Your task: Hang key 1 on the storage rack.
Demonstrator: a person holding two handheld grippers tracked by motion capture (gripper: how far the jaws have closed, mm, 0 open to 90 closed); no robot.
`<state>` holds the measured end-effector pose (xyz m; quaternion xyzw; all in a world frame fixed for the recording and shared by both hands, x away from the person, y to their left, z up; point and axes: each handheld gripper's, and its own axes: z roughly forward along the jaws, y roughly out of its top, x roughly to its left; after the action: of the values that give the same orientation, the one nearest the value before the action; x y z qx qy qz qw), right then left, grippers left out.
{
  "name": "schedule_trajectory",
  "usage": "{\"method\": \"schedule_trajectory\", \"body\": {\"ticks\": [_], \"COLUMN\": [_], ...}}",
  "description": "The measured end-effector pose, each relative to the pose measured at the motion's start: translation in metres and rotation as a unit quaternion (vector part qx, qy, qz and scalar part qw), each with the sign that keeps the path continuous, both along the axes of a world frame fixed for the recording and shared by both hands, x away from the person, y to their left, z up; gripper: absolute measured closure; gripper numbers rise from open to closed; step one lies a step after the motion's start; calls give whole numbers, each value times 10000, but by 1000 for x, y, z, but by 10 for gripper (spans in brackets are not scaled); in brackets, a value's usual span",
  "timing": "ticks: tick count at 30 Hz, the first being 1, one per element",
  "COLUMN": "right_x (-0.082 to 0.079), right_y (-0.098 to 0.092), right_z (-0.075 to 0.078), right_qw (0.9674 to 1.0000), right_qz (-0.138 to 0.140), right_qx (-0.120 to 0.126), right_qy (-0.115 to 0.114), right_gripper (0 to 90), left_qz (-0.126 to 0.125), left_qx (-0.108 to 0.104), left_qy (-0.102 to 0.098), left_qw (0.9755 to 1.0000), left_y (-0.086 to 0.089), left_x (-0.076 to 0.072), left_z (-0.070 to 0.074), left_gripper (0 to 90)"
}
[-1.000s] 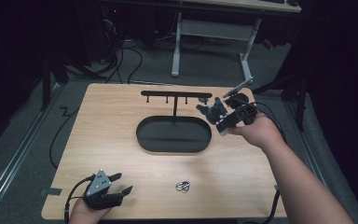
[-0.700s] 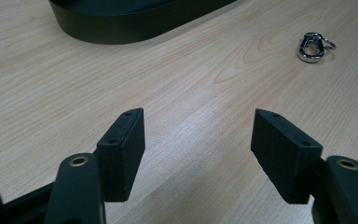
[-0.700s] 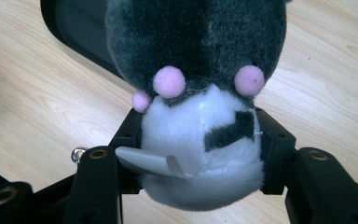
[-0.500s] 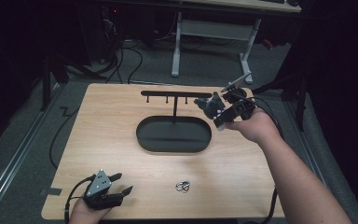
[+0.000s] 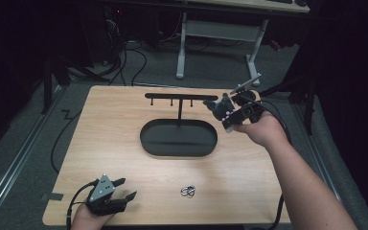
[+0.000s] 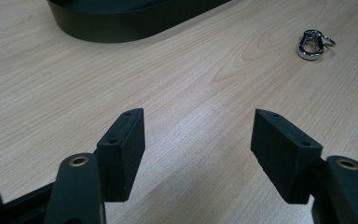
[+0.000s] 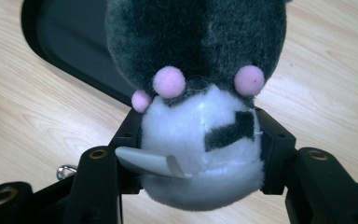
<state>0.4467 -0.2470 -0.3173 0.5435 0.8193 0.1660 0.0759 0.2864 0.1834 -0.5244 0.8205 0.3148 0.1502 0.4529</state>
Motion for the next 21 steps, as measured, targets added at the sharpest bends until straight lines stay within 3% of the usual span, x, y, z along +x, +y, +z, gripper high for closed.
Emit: {"method": "schedule_trajectory", "body": {"ticks": [9,21], "right_x": [-7,-2], "right_y": [-13,-5], "right_z": [-17,-51], "right_qw": [10000,9999], "right_qz": [-72,-26], "right_qx": [-21,-111], "right_qy": [47,130], "right_gripper": [475,472], "left_qz": [-41,-65], "left_qx": [28,16], "left_qy": [3,6], "left_qw": [10000,10000], "left_y": [-3,-4], "left_x": [-1,-2], "left_z": [-1,0], "left_gripper": [358,358]}}
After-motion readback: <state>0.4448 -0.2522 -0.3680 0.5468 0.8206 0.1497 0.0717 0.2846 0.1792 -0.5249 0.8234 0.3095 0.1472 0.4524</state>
